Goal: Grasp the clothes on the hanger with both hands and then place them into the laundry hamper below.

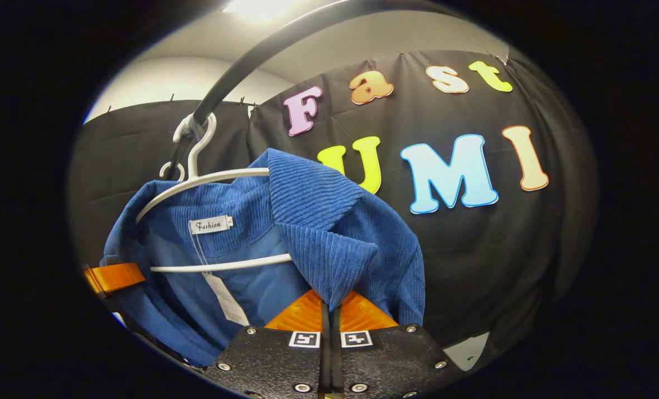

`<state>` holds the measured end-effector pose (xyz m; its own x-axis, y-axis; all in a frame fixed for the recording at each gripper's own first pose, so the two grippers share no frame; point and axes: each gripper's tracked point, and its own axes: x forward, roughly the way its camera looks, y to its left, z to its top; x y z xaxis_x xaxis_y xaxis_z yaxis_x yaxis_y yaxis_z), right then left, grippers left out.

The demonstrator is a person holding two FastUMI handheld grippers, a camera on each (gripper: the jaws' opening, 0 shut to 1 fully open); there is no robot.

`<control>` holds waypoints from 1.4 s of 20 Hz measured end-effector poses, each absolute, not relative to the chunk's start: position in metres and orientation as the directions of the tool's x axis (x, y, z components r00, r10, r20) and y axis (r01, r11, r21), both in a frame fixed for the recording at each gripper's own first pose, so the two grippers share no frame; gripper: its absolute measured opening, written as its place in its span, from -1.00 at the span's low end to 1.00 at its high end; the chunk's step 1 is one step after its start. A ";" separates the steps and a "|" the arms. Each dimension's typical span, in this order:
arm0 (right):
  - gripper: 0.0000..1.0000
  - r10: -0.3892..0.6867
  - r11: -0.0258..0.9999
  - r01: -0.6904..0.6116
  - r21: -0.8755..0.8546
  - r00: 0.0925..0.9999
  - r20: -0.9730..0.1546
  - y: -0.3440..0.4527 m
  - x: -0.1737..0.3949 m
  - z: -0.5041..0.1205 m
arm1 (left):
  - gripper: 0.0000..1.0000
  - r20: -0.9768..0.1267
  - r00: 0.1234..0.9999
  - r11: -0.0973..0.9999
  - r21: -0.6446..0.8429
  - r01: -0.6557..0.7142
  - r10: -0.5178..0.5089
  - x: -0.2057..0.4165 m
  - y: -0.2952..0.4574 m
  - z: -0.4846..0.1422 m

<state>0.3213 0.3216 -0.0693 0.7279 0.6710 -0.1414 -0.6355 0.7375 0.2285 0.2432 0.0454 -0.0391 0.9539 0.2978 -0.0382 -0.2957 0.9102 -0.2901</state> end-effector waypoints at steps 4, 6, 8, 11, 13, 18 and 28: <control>-1.00 0.617 0.779 -0.586 0.224 0.780 -0.104 0.308 0.338 -0.060 | -0.95 -0.005 0.942 0.911 -0.252 -0.326 0.336 0.227 0.072 -0.020; -1.00 0.591 0.796 -0.562 0.226 0.802 -0.085 0.304 0.350 -0.055 | -0.98 0.001 0.935 0.906 -0.248 -0.343 0.354 0.226 0.080 -0.015; -1.00 0.560 0.819 -0.540 0.192 0.827 -0.060 0.298 0.363 -0.052 | -0.98 0.022 0.929 0.901 -0.256 -0.351 0.368 0.225 0.090 -0.006; -1.00 0.515 0.848 -0.507 0.152 0.857 -0.010 0.289 0.378 -0.047 | -0.98 0.039 0.915 0.894 -0.232 -0.383 0.402 0.219 0.111 0.004; -1.00 0.497 0.859 -0.494 0.134 0.868 0.014 0.288 0.384 -0.041 | -0.99 0.048 0.907 0.888 -0.232 -0.398 0.419 0.218 0.120 0.009; -1.00 0.462 0.883 -0.465 0.065 0.885 0.060 0.291 0.394 -0.034 | -0.98 0.048 0.900 0.889 -0.186 -0.418 0.433 0.221 0.142 0.015; -1.00 0.404 0.910 -0.411 0.046 0.907 0.121 0.262 0.412 -0.020 | -0.98 0.019 0.910 0.894 -0.195 -0.404 0.415 0.233 0.166 0.012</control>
<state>0.4119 0.2622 -0.0197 0.9068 0.4038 0.1212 -0.4115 0.9102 0.0462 0.2331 0.1665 0.0122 0.9096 0.4150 0.0191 -0.4038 0.8939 -0.1946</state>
